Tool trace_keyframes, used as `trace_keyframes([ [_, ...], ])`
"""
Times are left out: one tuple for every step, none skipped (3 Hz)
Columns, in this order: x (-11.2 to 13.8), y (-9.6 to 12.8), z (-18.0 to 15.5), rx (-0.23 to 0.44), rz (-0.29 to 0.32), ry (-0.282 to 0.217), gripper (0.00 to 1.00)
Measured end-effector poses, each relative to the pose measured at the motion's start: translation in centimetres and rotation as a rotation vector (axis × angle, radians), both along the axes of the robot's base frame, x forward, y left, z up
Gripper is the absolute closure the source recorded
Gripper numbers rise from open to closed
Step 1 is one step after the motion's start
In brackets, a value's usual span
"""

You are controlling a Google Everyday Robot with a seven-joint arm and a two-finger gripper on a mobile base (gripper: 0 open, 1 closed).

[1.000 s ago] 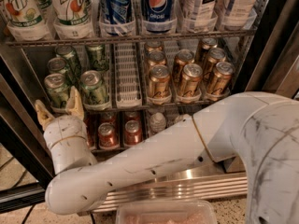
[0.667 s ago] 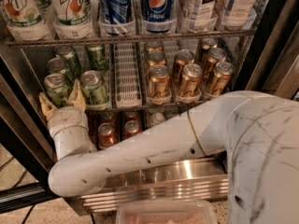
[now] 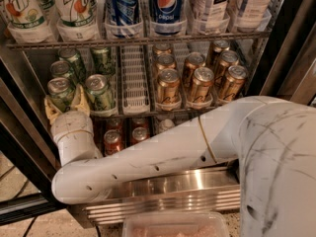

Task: Pick green can from middle shelf of fridge

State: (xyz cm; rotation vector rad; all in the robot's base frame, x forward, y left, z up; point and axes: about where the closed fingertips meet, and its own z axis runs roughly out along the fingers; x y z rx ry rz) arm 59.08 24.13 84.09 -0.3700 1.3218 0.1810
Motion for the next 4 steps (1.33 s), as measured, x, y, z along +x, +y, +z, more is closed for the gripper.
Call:
trace_keyframes([
  [0.00,0.00,0.00,0.000,0.000,0.000,0.78],
  [0.00,0.00,0.00,0.000,0.000,0.000,1.00],
  [0.00,0.00,0.01,0.000,0.000,0.000,1.00],
  [-0.08,0.00,0.43,0.017,0.009,0.005,1.00],
])
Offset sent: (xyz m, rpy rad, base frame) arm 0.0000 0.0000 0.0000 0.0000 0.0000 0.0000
